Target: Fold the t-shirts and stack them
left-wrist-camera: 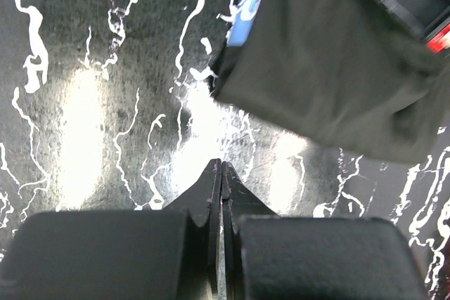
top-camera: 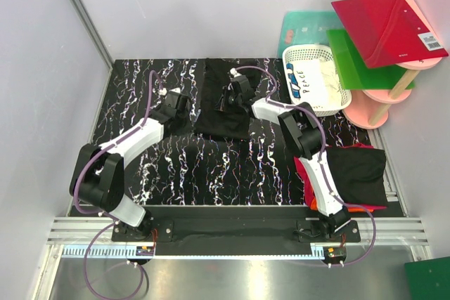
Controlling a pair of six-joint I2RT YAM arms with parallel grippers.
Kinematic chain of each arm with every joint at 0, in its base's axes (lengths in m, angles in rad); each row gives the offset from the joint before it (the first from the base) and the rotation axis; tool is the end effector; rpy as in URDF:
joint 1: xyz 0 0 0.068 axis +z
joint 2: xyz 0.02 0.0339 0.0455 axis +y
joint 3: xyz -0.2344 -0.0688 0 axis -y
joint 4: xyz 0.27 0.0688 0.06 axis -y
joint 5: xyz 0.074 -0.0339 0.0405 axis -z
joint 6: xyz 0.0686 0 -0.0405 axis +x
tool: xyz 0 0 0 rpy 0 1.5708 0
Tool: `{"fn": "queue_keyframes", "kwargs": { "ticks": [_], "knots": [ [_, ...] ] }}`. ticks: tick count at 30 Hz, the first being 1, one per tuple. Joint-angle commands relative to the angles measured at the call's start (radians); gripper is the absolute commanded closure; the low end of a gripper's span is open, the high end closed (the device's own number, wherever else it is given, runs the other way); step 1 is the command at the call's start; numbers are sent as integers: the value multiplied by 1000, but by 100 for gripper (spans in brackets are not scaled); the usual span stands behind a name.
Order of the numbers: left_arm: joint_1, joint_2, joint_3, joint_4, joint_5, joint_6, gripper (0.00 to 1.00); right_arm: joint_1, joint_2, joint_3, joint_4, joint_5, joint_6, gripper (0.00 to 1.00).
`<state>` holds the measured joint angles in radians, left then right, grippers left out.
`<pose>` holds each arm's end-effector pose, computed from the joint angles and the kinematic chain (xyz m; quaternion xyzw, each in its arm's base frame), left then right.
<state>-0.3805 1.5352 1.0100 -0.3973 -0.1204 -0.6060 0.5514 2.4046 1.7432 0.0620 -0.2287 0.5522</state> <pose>0.3384 -0.1265 0.1510 -0.1255 0.9380 -0.1003 0.3070 0.4686 0.3065 0.0731 -0.0529 0.8786 0.3291 0.3420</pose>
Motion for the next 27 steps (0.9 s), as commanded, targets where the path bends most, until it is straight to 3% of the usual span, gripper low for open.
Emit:
{"fn": "queue_keyframes", "kwargs": {
  "ticks": [1, 2, 5, 6, 7, 9, 10, 11, 12, 13, 14, 22, 27],
  "knots": [
    [-4, -9, -17, 26, 1, 12, 100, -19, -131, -43, -39, 157, -14, 100],
    [-5, -12, -24, 34, 8, 12, 98, -19, -163, -89, -34, 155, -20, 100],
    [-9, -35, -50, 103, 57, 23, 61, -21, -320, -228, 14, 154, -38, 96],
    [-17, -46, -53, 121, 73, 26, 31, -19, -407, -267, 28, 155, -41, 91],
    [-23, -47, -51, 145, 90, 28, 20, -19, -448, -305, 50, 155, -41, 91],
    [-52, -37, -31, 159, 91, 43, 1, -19, -559, -396, 53, 158, -51, 88],
    [-63, -27, -22, 175, 102, 51, 1, -19, -591, -425, 53, 161, -51, 86],
    [-72, 6, 5, 182, 110, 57, 3, -19, -622, -477, 53, 172, -55, 85],
    [-89, 28, 18, 192, 114, 54, 11, -19, -678, -500, 52, 178, -54, 85],
    [-93, 52, 35, 207, 145, 46, 73, -19, -702, -522, 52, 187, -55, 85],
    [-98, 103, 71, 210, 151, 32, 100, -19, -723, -559, 50, 193, -60, 86],
    [-169, 347, 317, 189, 123, 3, 100, -19, -818, -643, 13, 224, -84, 92],
    [-170, 546, 553, 109, 128, -26, 100, -19, -815, -680, 15, 212, -74, 94]
  ]
}}
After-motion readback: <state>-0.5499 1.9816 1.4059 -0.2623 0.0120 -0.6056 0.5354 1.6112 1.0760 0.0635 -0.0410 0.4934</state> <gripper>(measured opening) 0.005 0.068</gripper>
